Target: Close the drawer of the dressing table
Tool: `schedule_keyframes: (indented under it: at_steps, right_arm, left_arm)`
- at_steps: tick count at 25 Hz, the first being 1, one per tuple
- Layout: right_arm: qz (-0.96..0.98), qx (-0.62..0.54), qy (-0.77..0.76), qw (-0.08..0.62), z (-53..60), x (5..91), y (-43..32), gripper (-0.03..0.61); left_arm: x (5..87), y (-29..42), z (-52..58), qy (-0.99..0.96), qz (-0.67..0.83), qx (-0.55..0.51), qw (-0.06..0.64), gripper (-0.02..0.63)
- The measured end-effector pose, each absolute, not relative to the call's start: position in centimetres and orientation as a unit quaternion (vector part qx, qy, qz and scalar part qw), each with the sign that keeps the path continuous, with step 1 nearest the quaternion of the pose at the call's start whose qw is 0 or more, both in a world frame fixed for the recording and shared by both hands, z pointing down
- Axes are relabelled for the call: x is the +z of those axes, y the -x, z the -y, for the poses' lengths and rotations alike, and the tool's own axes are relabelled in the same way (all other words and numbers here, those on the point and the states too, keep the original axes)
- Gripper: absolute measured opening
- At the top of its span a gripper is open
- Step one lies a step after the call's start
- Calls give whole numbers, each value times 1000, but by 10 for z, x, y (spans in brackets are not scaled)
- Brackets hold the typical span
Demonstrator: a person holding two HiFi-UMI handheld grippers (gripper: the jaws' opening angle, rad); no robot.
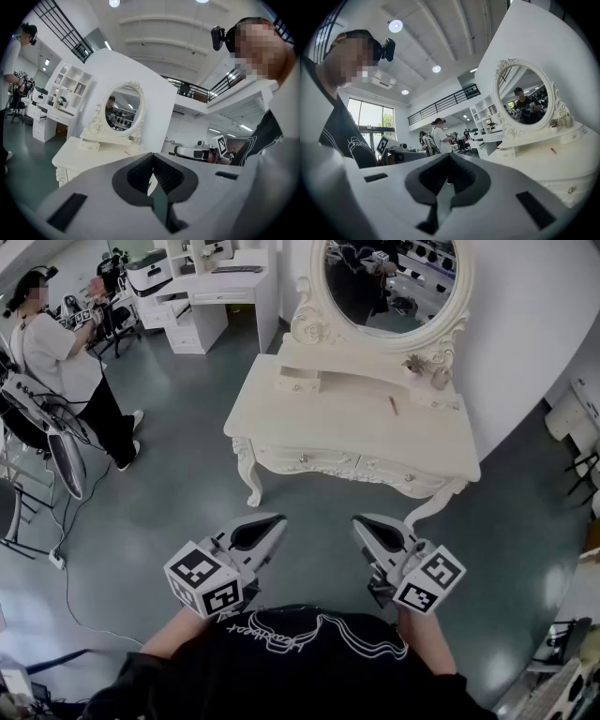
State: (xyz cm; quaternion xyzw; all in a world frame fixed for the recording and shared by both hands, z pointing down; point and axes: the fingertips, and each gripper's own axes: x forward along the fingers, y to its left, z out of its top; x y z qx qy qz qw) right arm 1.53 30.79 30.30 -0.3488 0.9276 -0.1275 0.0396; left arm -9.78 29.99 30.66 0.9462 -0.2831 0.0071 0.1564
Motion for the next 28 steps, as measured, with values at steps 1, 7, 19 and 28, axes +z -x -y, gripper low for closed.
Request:
schedule_keyframes:
  at_steps: [1, 7, 19, 28]
  right_arm:
    - [-928, -125, 348, 39, -311, 302, -17, 3]
    - [-926, -118, 355, 39, -320, 294, -32, 3]
    - [-929, -111, 351, 40, -329, 294, -58, 3]
    - [-926, -132, 353, 30, -302, 309, -62, 3]
  left_arm:
    - [306, 96, -303, -946, 284, 7, 156, 3]
    - [298, 86, -315, -947, 289, 6, 140, 3]
    - [305, 80, -312, -937, 327, 21, 123, 193]
    - [320, 89, -277, -921, 366, 18, 133, 259]
